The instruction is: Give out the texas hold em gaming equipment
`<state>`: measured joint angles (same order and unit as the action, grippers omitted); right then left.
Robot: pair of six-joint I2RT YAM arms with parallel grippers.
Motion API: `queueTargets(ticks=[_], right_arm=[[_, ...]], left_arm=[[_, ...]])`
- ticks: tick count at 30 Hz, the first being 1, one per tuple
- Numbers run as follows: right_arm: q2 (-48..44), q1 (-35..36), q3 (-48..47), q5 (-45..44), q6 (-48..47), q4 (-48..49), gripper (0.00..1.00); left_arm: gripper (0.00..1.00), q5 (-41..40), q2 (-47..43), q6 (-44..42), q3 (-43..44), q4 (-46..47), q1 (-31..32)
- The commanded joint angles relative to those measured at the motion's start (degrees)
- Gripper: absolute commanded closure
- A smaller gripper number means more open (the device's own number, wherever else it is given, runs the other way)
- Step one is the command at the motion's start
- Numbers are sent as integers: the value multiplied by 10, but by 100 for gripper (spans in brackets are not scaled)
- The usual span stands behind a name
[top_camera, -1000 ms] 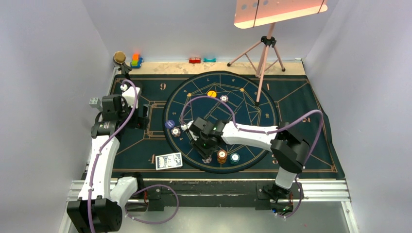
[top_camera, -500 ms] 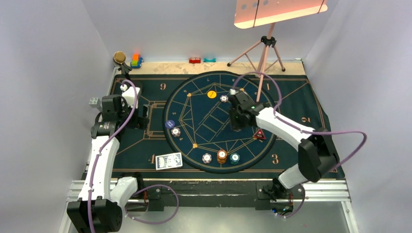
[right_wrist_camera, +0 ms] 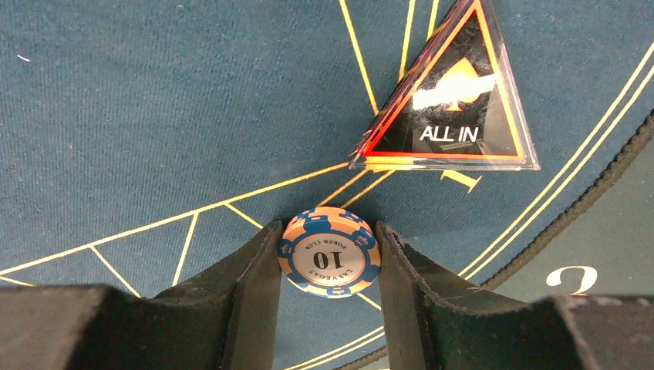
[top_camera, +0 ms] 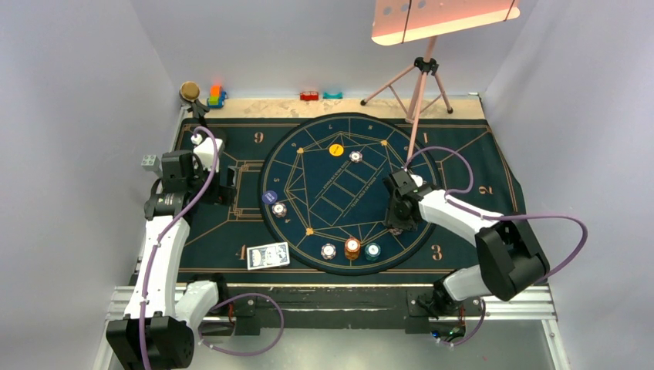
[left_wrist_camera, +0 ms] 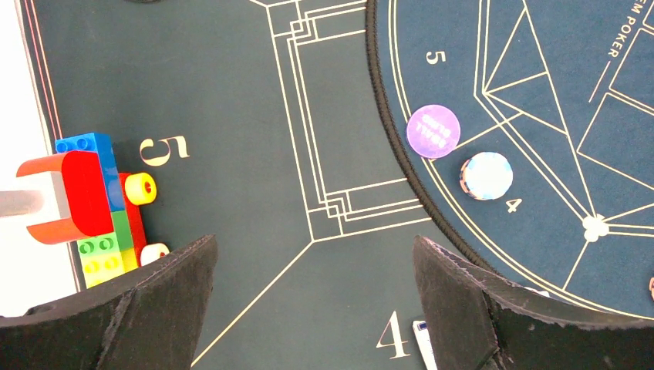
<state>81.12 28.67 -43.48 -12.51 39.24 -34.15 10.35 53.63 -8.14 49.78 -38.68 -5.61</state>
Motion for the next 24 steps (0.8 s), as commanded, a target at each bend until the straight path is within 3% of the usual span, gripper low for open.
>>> queueTargets(ticks=[1,4,7,11,16,19,24], right_arm=[[-2,-4,11,-22,51,26,86],[6,-5,4,-24,51,24,51],[11,-5,-16,-23,41,13,34],[-10,-4,-67,-40,9,-27,26],[-54,18,-134,-38,-35,-69,23],[-81,72,-156,-30,-60,-64,15],[-75,184,-161,-21,-60,-64,9]], left_arm=[[0,11,-9,-4,-1,7,-4],[0,11,-9,-4,-1,7,-4],[0,11,-10,-4,-1,8,-5],[0,10,-9,-5,-2,8,-4],[0,11,-10,-4,-2,7,-4],[0,11,-8,-4,-2,8,-4],[0,13,-6,-5,-1,8,-4]])
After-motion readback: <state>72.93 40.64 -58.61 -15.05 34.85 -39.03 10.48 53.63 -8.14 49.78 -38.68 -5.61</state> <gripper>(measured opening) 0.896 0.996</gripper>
